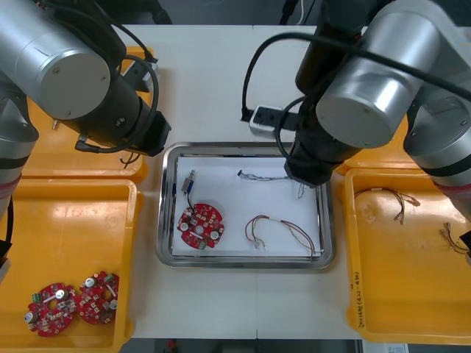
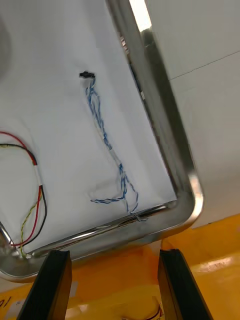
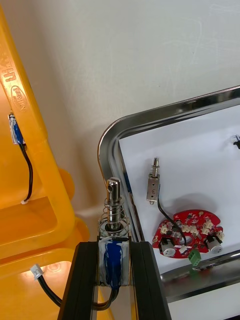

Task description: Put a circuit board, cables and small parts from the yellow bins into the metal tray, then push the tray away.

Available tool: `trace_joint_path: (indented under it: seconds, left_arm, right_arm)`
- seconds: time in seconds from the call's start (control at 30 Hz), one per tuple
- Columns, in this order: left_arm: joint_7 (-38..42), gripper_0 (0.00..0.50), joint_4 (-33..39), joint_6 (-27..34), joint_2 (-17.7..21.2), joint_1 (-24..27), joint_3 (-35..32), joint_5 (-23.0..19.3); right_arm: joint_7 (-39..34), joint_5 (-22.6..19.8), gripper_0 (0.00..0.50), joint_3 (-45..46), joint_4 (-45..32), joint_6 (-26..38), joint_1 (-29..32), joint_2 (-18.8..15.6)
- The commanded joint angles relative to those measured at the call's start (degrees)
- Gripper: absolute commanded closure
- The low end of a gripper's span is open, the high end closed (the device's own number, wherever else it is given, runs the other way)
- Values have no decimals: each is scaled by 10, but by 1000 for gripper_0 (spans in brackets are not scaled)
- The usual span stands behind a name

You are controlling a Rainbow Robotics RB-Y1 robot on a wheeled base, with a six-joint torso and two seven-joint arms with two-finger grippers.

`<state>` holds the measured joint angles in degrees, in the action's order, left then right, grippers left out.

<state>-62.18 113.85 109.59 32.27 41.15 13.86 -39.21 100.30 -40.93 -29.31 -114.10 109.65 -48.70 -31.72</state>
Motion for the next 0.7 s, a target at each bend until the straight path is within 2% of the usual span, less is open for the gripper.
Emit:
trace_joint_path:
  seconds: [0.03,0.13,0.27,0.4,0.7]
  left_arm:
    - [46,500,20,4,-3,21,-18,-5]
    - [46,500,20,4,-3,21,-18,-6]
    - [46,500,20,4,-3,21,-18,-7]
    - [47,500,21,4,-3,21,-18,-7]
    - [58,500,20,4,-4,21,-17,-15]
  right_arm:
    - [-78,-30,0,58,-49,3,-26,-31]
    - [-122,-63,0,87,-51,3,-26,-55]
    - [-194,-107,0,131,-51,3,-21,-103]
    - [-260,-146,0,183,-51,3,10,-149]
    - [-332,-173,0,291,-53,3,106,-230]
